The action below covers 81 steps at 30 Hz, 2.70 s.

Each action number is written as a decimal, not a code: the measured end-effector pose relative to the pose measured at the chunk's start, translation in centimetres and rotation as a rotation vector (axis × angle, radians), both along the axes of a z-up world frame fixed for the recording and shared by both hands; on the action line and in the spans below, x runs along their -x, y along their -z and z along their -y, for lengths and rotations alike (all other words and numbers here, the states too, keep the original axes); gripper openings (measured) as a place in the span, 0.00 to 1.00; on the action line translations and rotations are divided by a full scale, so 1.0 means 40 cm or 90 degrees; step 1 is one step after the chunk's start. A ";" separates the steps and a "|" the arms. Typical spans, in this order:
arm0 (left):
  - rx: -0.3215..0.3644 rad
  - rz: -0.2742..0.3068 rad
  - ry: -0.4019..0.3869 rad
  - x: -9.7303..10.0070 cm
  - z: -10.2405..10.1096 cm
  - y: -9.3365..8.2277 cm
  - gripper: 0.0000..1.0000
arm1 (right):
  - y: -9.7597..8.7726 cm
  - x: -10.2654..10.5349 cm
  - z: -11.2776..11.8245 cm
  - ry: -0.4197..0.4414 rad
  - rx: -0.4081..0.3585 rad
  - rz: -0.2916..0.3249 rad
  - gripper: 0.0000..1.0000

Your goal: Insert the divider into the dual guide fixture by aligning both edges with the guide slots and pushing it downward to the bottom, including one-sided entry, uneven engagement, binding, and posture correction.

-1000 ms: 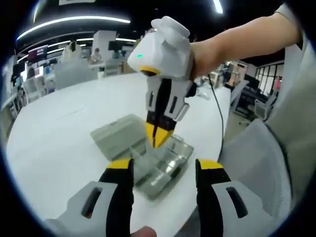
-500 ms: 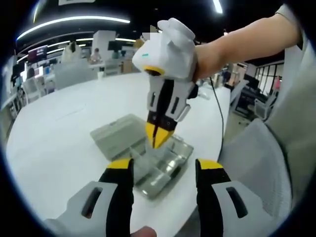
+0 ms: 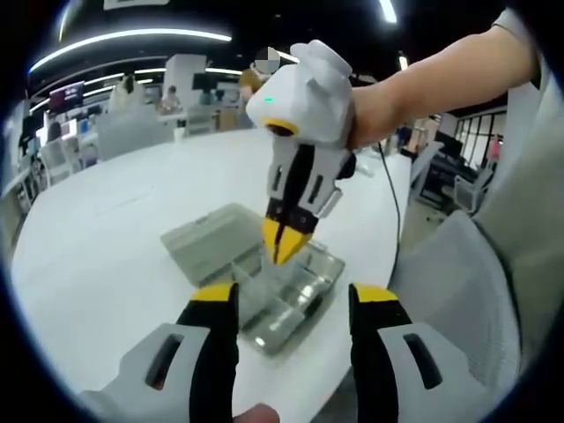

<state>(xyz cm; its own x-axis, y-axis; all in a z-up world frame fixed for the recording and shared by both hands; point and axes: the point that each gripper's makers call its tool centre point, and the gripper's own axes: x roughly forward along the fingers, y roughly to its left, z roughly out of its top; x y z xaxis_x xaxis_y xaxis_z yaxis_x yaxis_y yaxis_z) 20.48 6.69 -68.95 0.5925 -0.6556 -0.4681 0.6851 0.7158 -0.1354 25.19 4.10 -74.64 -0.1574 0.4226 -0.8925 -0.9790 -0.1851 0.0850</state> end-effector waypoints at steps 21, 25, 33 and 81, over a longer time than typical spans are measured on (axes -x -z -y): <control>0.000 0.001 -0.005 0.002 -0.005 0.001 0.49 | 0.000 0.007 -0.001 0.015 -0.053 -0.013 0.00; -0.001 0.002 -0.003 0.002 -0.003 -0.001 0.49 | -0.002 0.010 -0.003 0.012 -0.059 -0.009 0.00; -0.002 0.002 -0.003 0.003 -0.001 -0.004 0.48 | -0.004 0.011 -0.002 -0.006 -0.071 0.006 0.00; -0.007 -0.006 -0.008 0.006 -0.018 0.011 0.48 | 0.076 0.018 0.000 -0.022 -0.055 -0.001 0.00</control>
